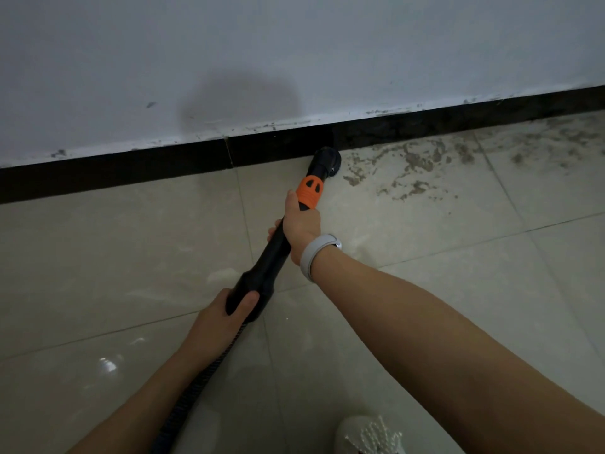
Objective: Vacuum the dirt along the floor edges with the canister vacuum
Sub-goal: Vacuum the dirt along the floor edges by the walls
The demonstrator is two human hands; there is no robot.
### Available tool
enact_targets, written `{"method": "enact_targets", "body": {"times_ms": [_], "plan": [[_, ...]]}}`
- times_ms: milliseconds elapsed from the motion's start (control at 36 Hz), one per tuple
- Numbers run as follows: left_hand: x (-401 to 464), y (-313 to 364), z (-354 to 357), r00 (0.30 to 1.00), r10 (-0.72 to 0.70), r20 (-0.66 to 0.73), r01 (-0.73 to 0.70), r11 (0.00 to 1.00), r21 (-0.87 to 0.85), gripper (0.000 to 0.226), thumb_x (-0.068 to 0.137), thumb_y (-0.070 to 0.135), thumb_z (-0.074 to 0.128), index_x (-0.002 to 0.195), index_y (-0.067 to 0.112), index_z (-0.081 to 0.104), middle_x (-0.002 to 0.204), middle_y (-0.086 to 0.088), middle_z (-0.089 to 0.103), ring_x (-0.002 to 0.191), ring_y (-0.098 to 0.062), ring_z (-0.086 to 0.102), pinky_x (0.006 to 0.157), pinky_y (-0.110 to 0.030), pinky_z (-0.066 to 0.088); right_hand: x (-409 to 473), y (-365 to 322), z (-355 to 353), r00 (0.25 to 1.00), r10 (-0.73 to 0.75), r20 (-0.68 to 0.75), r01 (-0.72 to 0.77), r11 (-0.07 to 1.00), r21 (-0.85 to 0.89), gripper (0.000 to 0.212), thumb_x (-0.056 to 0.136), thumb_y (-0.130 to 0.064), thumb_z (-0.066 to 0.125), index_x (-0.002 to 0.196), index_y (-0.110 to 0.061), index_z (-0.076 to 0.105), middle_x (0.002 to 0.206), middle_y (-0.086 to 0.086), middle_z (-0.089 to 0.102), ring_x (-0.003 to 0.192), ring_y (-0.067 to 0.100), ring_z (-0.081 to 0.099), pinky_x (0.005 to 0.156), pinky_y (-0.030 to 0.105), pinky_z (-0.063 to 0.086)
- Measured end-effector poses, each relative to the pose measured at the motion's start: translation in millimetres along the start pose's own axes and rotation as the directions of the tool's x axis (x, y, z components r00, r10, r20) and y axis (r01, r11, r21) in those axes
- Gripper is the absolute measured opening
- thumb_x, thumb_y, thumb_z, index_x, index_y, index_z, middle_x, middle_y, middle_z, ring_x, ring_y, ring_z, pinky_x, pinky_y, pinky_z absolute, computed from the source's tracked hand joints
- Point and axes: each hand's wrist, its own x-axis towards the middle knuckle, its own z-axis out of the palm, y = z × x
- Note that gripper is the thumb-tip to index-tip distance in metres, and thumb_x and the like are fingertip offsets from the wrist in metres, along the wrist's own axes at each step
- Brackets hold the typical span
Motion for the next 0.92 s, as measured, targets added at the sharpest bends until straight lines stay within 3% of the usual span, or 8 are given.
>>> {"method": "enact_targets", "body": {"times_ms": [250, 417, 639, 778, 917], "plan": [[20.8, 28.3, 8.8, 0.997, 0.01, 0.078, -0.006, 0.999, -0.047, 0.066, 0.07, 0.071, 0.038, 0.109, 0.02, 0.054, 0.095, 0.006, 0.062, 0.084, -0.007, 0.059, 0.065, -0.021, 0.042, 17.2, -21.5, -21.9, 0.998, -0.015, -0.064, 0.016, 1.0, 0.017, 0.04, 0.097, -0.041, 0.051, 0.115, -0.005, 0.046, 0.069, 0.009, 0.055, 0.052, 0.021, 0.057, 0.058, 0.037, 0.056], [37.3, 47.1, 16.0, 0.992, 0.035, 0.118, -0.035, 0.999, -0.003, 0.068, 0.07, 0.072, 0.036, 0.111, 0.02, 0.052, 0.096, 0.007, 0.06, 0.084, -0.005, 0.057, 0.066, -0.018, 0.041, 28.1, -37.5, -37.7, 0.996, -0.015, -0.093, 0.02, 0.998, 0.058, 0.036, 0.098, -0.038, 0.051, 0.111, -0.004, 0.046, 0.067, 0.01, 0.053, 0.05, 0.021, 0.055, 0.051, 0.033, 0.054], [55.9, 65.0, 26.7, 0.986, 0.04, 0.163, -0.048, 0.998, 0.042, 0.063, 0.078, 0.068, 0.041, 0.113, 0.017, 0.052, 0.097, 0.004, 0.06, 0.085, -0.008, 0.058, 0.067, -0.02, 0.043, 39.0, -52.8, -61.1, 0.993, 0.006, -0.116, 0.006, 0.995, 0.099, 0.035, 0.098, -0.038, 0.051, 0.107, -0.006, 0.043, 0.072, 0.011, 0.054, 0.056, 0.022, 0.057, 0.057, 0.037, 0.055], [68.2, 79.2, 31.9, 0.974, 0.059, 0.221, -0.077, 0.994, 0.074, 0.074, 0.067, 0.074, 0.037, 0.116, 0.019, 0.049, 0.103, 0.001, 0.061, 0.086, -0.008, 0.057, 0.065, -0.019, 0.042, 47.0, -62.7, -74.8, 0.991, -0.004, -0.133, 0.021, 0.992, 0.122, 0.033, 0.098, -0.038, 0.051, 0.104, -0.007, 0.043, 0.071, 0.011, 0.054, 0.055, 0.022, 0.056, 0.056, 0.036, 0.056], [80.9, 91.2, 40.1, 0.965, 0.064, 0.255, -0.094, 0.989, 0.11, 0.06, 0.078, 0.069, 0.042, 0.116, 0.022, 0.046, 0.103, 0.002, 0.059, 0.081, -0.002, 0.054, 0.06, -0.016, 0.038, 55.2, -69.6, -88.5, 0.988, 0.0, -0.156, 0.025, 0.987, 0.157, 0.033, 0.098, -0.039, 0.051, 0.103, -0.008, 0.042, 0.073, 0.011, 0.054, 0.057, 0.022, 0.056, 0.057, 0.036, 0.055]]}}
